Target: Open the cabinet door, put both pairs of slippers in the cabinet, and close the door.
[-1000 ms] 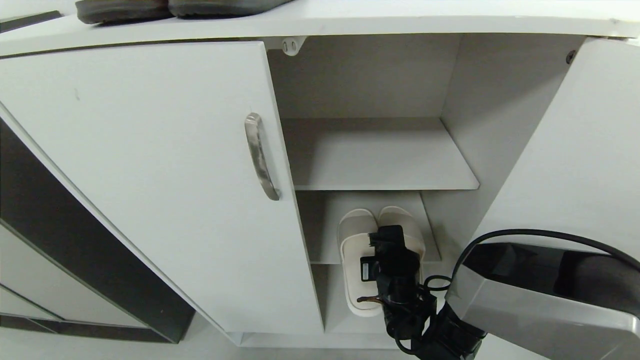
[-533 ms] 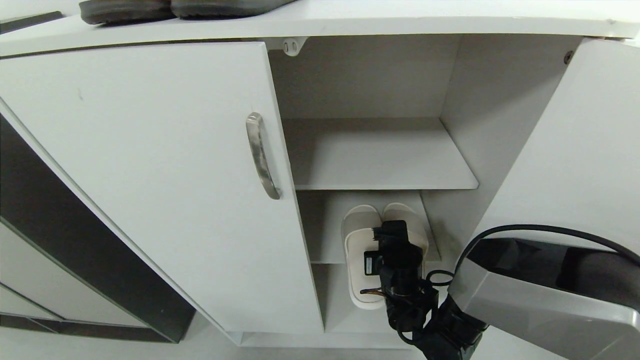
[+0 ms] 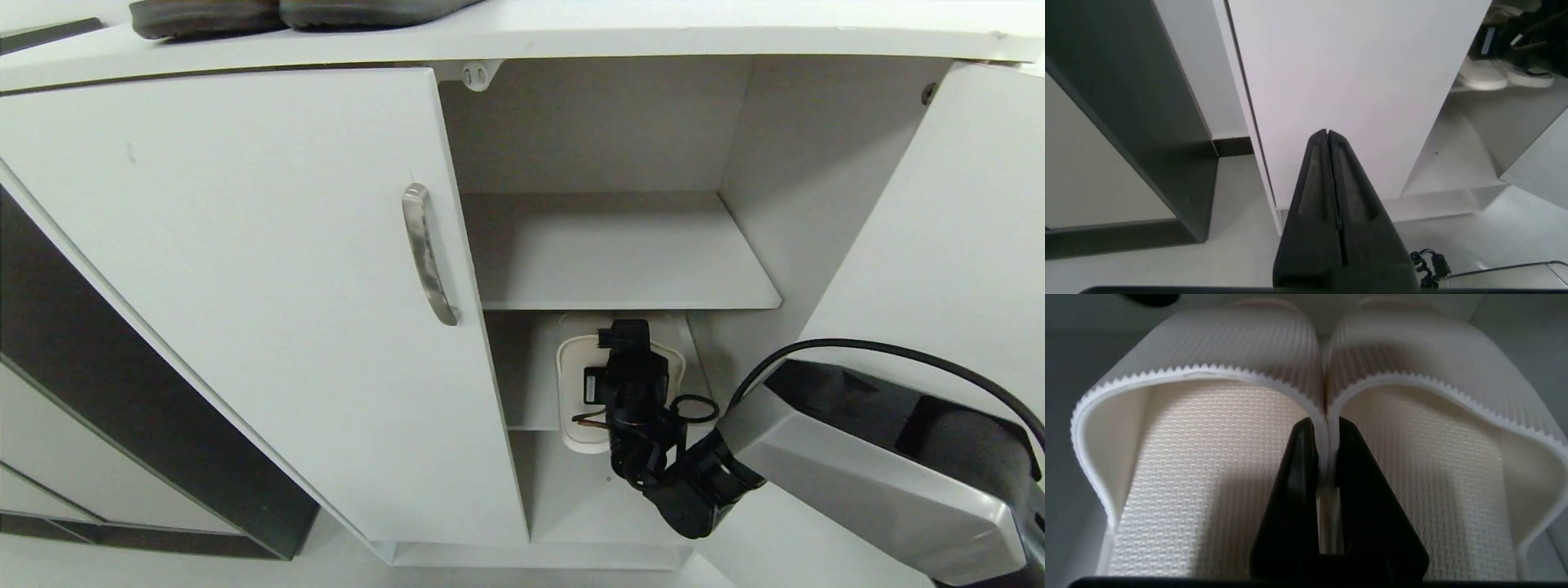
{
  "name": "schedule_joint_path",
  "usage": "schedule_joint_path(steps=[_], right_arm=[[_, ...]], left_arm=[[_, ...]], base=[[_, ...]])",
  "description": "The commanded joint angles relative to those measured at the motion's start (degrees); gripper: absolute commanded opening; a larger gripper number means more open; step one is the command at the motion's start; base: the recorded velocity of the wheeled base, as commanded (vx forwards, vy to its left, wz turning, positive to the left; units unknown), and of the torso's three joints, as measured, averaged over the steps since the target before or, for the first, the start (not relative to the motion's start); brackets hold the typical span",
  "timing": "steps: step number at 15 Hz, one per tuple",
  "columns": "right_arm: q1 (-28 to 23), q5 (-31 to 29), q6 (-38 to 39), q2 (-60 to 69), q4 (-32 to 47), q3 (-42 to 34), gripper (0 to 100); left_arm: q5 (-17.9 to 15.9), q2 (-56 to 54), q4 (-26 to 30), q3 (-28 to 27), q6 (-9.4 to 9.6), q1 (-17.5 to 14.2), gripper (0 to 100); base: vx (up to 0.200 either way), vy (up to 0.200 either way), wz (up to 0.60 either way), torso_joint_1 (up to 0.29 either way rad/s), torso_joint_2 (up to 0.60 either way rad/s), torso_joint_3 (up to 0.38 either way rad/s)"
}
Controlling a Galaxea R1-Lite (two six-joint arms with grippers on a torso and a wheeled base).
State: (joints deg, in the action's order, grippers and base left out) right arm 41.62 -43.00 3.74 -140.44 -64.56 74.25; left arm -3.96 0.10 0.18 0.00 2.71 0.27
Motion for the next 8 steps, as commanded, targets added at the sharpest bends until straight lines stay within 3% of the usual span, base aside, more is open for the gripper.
schedule_joint_path(steps=[1,8], right_arm=[[-0.75,0.55,-0.40,-1.68,0.58,2.92,0],[-2.68,3.09,-1.11,-3.71,0.58,3.97,0]], left_arm=[[0.01,0.08,-0.01,0.00,0.02,0.00,0],[0.01,0.08,-0.01,0.00,0.02,0.00,0]], base=[[0.000,0.000,0.00,0.000,0.00,0.000],[0.000,0.000,0.00,0.000,0.00,0.000]])
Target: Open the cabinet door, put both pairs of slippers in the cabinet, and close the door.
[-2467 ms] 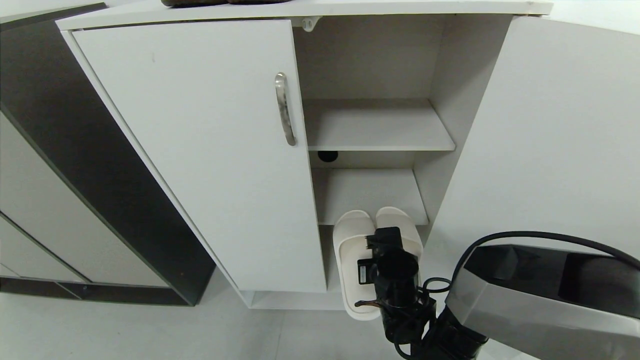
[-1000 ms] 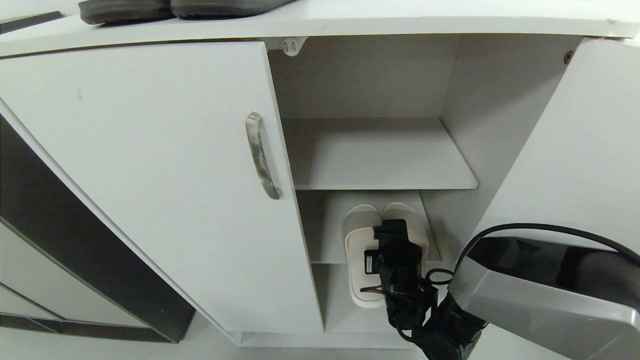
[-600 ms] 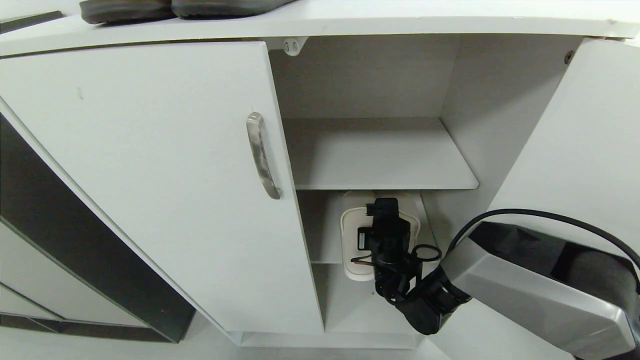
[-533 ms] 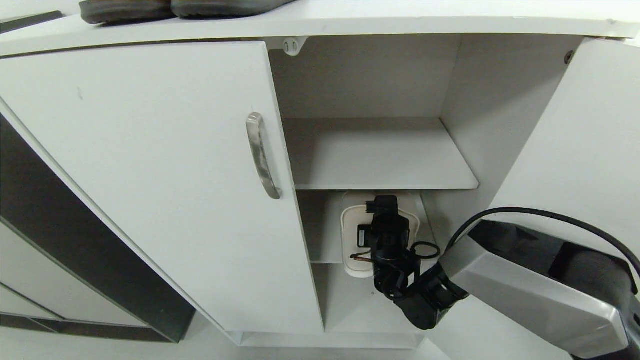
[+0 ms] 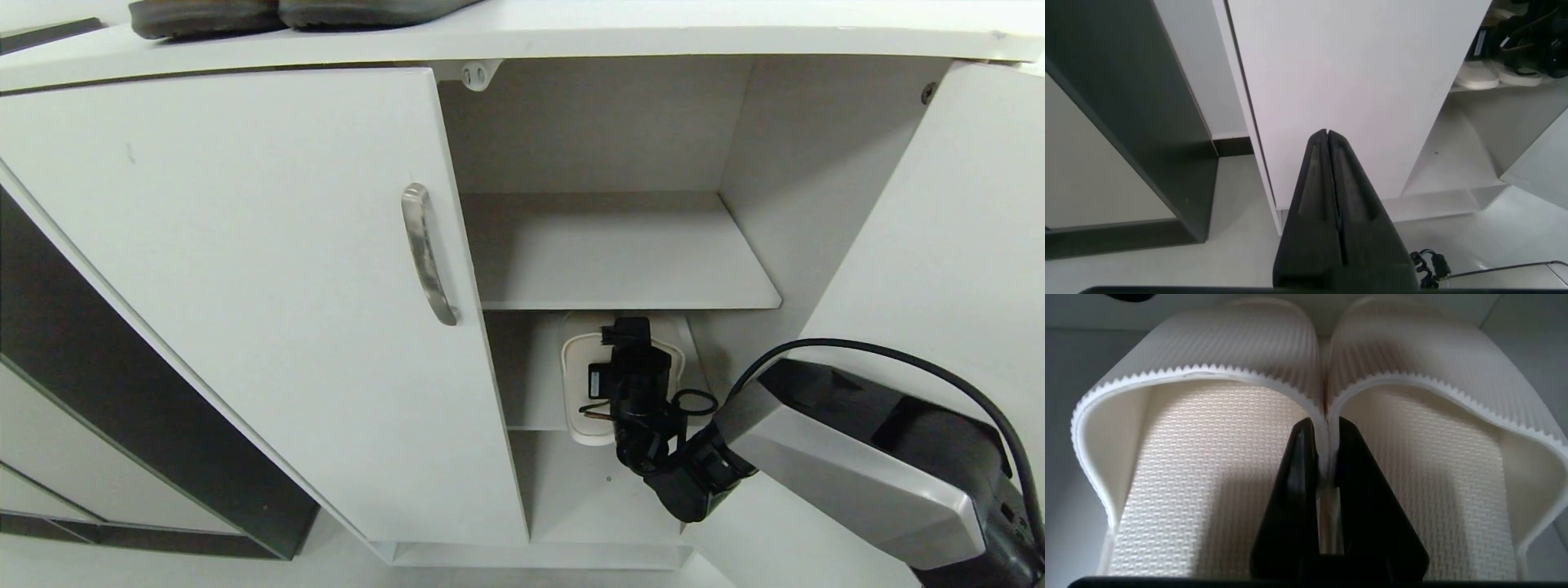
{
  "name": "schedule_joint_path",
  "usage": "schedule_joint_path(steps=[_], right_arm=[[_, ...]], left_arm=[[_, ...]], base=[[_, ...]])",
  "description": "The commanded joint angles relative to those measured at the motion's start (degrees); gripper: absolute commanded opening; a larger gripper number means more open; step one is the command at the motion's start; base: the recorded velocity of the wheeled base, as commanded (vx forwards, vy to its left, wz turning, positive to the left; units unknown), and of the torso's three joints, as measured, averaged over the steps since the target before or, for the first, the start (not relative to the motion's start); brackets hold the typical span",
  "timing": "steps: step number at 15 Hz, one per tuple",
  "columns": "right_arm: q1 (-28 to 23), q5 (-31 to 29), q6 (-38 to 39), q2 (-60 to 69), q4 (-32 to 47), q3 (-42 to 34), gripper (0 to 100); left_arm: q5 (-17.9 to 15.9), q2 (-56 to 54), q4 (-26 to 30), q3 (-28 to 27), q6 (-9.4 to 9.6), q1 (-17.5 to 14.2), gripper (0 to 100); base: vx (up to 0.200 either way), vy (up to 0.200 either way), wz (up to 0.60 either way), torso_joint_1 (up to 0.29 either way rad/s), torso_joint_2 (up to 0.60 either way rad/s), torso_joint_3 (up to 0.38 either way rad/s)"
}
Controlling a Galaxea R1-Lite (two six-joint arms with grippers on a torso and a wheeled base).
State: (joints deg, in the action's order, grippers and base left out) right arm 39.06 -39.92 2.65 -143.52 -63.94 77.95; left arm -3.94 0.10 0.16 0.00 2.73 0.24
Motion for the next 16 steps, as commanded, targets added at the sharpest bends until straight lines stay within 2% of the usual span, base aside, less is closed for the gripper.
schedule_joint_path(steps=[1,4,5,8,11,16], right_arm=[[-0.12,0.02,-0.01,-0.71,0.04,0.36,0],[-0.12,0.02,-0.45,-0.80,0.13,0.54,0],[-0.12,0.02,-0.45,-1.06,0.31,0.63,100],[0.05,-0.07,-0.80,-1.06,0.13,0.01,100],[0.84,-0.33,-1.24,2.46,-1.98,-6.40,100],[7.00,-0.42,-1.85,15.38,-13.05,-30.57,100]], left_arm=[[-0.02,0.08,0.02,0.00,-0.01,0.02,0],[-0.02,0.08,0.02,0.00,-0.01,0.02,0],[-0.02,0.08,0.02,0.00,-0.01,0.02,0],[-0.02,0.08,0.02,0.00,-0.01,0.02,0],[-0.02,0.08,0.02,0.00,-0.01,0.02,0],[-0.02,0.08,0.02,0.00,-0.01,0.02,0]], base=[[0.000,0.000,0.00,0.000,0.00,0.000],[0.000,0.000,0.00,0.000,0.00,0.000],[0.000,0.000,0.00,0.000,0.00,0.000],[0.000,0.000,0.00,0.000,0.00,0.000],[0.000,0.000,0.00,0.000,0.00,0.000],[0.000,0.000,0.00,0.000,0.00,0.000]])
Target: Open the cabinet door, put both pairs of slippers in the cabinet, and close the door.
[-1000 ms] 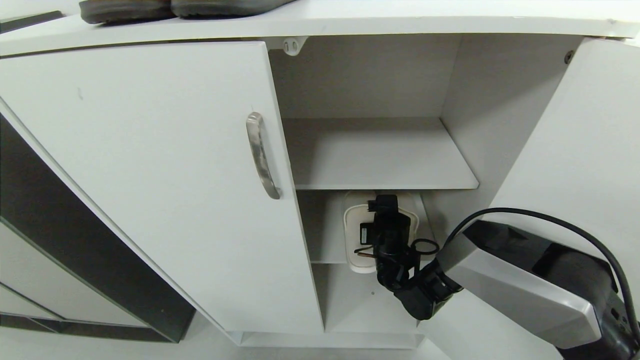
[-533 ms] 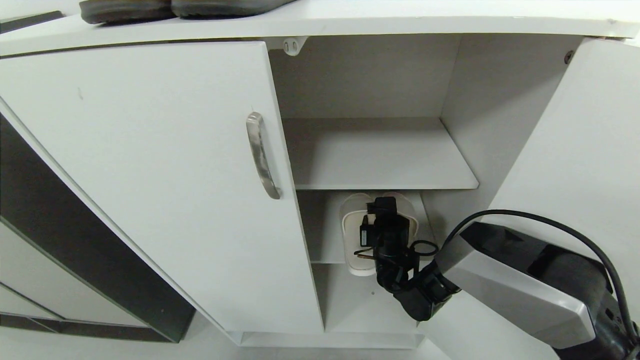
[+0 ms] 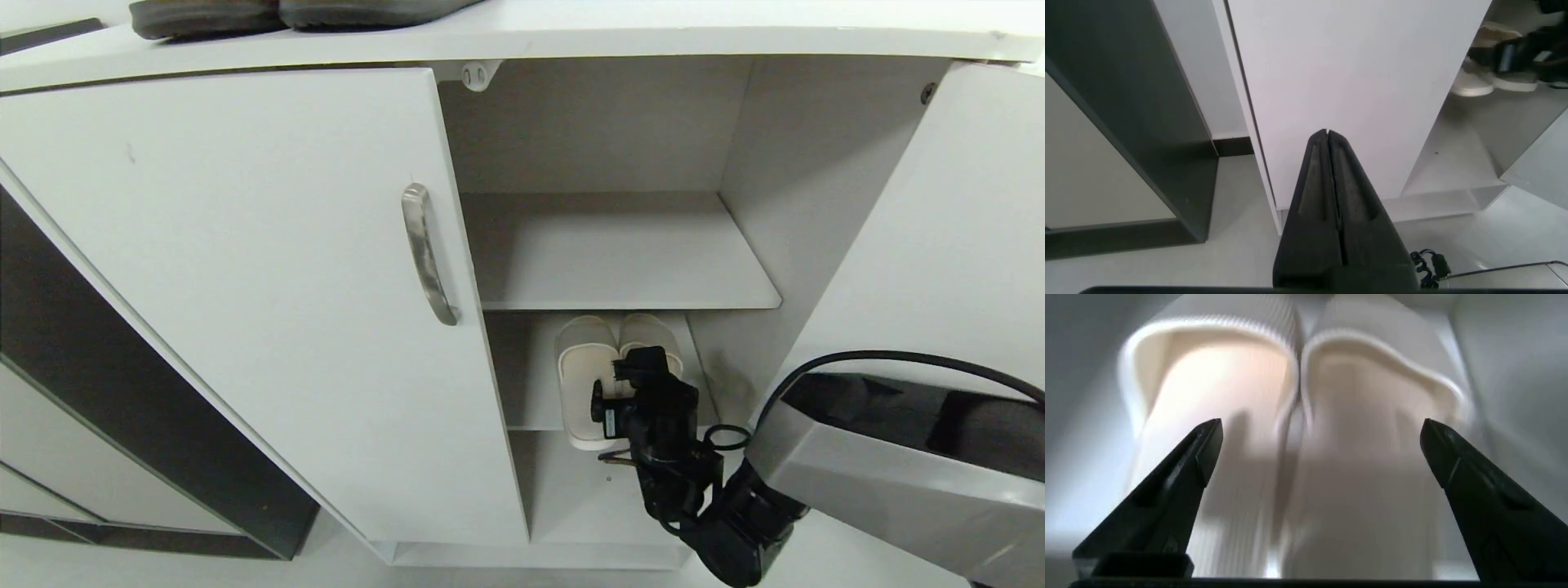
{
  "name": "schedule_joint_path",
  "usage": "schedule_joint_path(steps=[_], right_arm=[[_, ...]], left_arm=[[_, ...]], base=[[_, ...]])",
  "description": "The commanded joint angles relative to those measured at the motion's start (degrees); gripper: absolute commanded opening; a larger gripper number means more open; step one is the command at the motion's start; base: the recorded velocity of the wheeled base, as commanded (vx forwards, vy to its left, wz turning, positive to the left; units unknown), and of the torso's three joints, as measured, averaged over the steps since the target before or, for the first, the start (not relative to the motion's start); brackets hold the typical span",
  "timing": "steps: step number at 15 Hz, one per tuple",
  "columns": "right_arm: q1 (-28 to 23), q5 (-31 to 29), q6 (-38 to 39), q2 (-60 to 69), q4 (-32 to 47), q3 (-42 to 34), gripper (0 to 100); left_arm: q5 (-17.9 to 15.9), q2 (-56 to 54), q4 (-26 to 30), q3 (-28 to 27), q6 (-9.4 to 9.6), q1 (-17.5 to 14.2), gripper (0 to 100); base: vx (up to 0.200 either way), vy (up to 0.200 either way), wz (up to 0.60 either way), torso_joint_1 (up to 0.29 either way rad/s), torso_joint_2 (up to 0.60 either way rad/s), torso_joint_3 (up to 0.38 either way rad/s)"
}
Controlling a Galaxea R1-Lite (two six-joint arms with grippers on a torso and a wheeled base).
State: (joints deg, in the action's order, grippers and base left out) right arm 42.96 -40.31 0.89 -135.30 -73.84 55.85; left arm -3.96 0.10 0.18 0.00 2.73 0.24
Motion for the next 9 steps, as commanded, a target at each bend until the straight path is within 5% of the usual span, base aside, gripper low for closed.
schedule_joint_path(steps=[1,9], right_arm=[[4.24,0.06,0.08,8.04,-6.49,-12.43,100],[5.03,0.24,-0.19,5.40,-8.43,-13.66,100]], left_arm=[[0.01,0.08,-0.01,0.00,-0.01,0.02,0],[-0.08,0.08,-0.01,0.00,-0.01,0.02,0]], base=[[0.000,0.000,0.00,0.000,0.00,0.000],[-0.175,0.000,0.00,0.001,0.00,0.001]])
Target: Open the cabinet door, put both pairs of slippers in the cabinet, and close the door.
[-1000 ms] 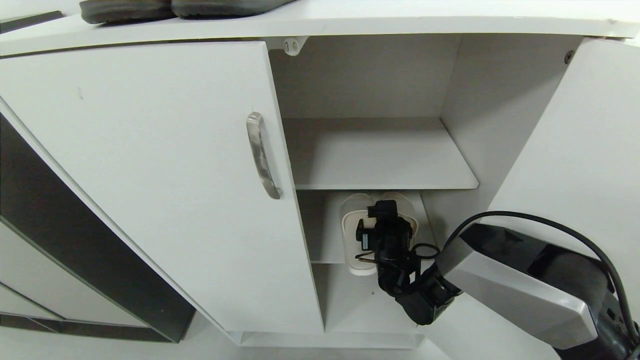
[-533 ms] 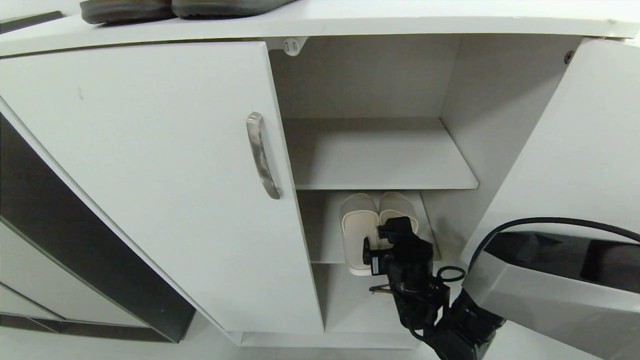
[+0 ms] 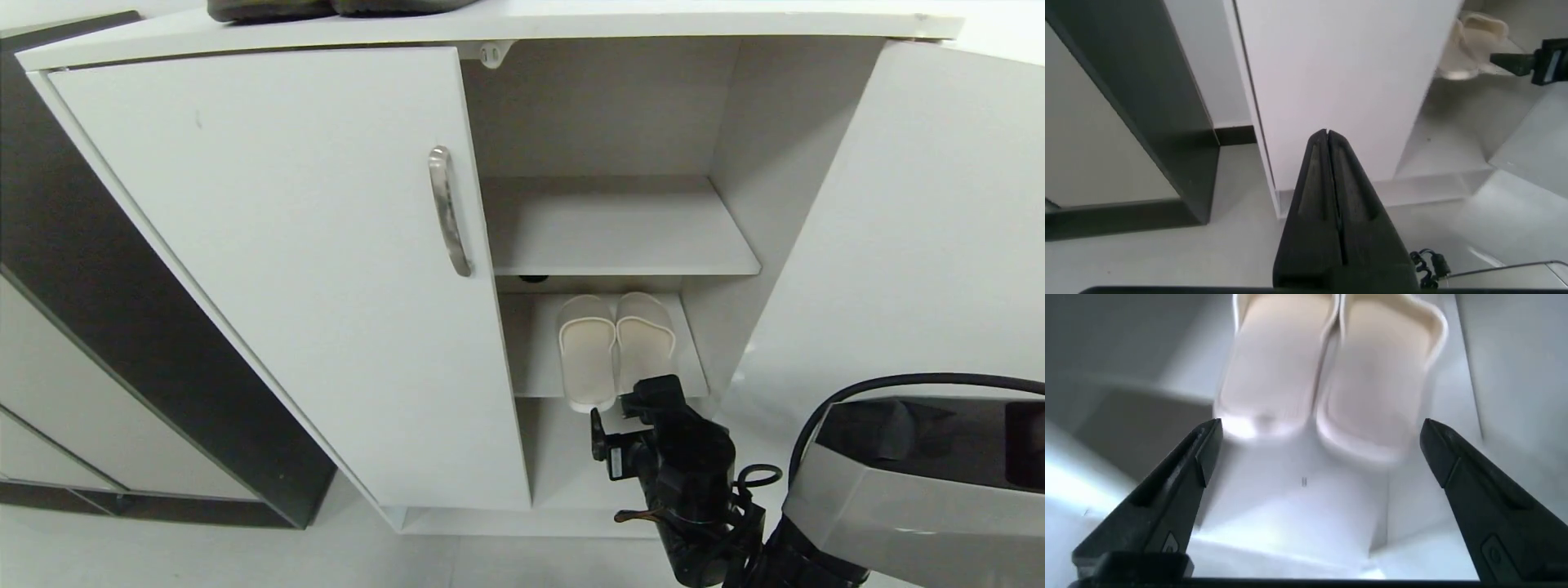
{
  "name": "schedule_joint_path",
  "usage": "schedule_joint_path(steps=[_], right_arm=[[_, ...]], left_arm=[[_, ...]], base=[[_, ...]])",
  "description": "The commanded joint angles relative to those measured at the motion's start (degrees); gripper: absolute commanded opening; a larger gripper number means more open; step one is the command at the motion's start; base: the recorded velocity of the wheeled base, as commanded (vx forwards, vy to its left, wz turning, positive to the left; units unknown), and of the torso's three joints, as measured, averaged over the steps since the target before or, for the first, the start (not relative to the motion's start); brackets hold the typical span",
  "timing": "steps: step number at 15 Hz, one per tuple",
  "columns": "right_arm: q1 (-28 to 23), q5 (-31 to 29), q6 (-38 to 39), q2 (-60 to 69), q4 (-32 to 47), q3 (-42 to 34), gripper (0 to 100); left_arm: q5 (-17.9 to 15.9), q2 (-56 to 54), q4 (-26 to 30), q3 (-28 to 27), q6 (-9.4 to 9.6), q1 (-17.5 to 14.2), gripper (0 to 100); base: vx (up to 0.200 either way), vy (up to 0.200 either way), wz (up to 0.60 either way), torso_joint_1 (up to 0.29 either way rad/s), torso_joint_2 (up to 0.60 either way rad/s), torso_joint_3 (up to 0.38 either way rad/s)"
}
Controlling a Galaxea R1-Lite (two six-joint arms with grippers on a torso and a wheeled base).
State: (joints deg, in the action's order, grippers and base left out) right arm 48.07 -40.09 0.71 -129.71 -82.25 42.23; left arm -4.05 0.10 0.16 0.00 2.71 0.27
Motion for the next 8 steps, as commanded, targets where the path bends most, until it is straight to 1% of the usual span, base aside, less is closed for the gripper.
schedule_joint_path(steps=[1,3,6,8], right_arm=[[-0.69,0.02,0.08,-0.55,-0.19,-0.13,100],[-0.87,0.10,0.08,-0.63,-0.63,-0.30,100],[-0.78,0.02,0.08,-0.63,-1.69,-0.30,100],[-0.78,0.02,0.17,-0.63,-2.13,-0.66,100]], left_arm=[[0.00,0.08,0.02,0.00,0.02,0.00,0],[0.09,0.08,0.02,0.00,0.02,0.00,0],[0.18,0.08,0.02,0.00,-0.60,0.00,0],[0.18,0.08,0.02,0.00,-0.51,0.00,0]], base=[[-0.200,0.000,0.00,-0.002,0.00,-0.002],[0.000,0.000,0.00,0.000,0.00,0.000],[0.000,0.000,0.00,0.000,0.00,0.000],[0.000,0.000,0.00,0.000,0.00,0.000]])
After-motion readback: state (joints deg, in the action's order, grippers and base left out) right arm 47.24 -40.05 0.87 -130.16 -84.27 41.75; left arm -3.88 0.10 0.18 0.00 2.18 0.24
